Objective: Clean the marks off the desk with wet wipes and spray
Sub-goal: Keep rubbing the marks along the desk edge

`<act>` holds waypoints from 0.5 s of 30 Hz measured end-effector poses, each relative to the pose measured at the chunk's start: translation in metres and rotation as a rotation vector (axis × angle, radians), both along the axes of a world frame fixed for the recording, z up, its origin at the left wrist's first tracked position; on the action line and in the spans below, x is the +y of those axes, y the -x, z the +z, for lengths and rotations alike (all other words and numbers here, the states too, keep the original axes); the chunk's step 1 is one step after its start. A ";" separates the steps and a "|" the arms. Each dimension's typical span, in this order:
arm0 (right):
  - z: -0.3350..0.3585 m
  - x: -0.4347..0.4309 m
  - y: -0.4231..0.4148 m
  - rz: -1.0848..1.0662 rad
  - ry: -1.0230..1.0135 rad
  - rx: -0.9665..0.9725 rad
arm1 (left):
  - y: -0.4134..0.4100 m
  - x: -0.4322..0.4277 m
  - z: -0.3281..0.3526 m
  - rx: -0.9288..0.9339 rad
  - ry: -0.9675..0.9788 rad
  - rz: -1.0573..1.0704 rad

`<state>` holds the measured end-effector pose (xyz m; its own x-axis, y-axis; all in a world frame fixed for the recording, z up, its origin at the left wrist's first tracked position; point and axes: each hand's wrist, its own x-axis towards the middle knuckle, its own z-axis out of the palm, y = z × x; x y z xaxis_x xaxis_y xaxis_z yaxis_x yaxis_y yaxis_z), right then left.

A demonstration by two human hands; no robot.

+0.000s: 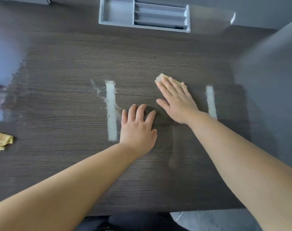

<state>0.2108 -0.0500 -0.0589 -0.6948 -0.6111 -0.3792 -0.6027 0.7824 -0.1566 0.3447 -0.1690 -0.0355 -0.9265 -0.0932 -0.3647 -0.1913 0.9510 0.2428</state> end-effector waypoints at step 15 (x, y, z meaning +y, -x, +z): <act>0.000 0.083 -0.013 -0.524 -0.068 -0.016 | 0.017 0.037 -0.002 -0.073 0.044 -0.193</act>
